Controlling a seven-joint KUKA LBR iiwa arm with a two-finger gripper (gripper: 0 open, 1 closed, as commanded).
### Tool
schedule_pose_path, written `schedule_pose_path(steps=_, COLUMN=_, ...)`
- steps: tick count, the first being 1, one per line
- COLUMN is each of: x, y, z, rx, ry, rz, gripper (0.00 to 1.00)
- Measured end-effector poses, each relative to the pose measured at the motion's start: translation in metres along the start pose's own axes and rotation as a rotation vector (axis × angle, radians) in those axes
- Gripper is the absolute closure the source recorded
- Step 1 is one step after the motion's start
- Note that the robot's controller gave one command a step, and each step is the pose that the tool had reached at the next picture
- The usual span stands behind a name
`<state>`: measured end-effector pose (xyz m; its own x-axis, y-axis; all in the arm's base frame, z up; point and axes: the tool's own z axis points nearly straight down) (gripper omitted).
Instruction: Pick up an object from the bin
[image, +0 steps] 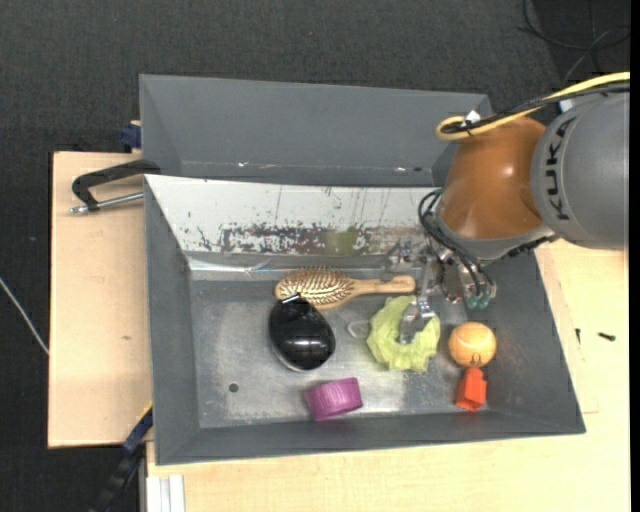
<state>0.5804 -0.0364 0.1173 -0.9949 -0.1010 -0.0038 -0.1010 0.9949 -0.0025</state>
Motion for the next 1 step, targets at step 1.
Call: schedule_pose_path(steps=1, x=0.0174, y=-0.0392, z=0.0258, rx=-0.007, ry=0.003, rz=-0.069, gripper=0.00)
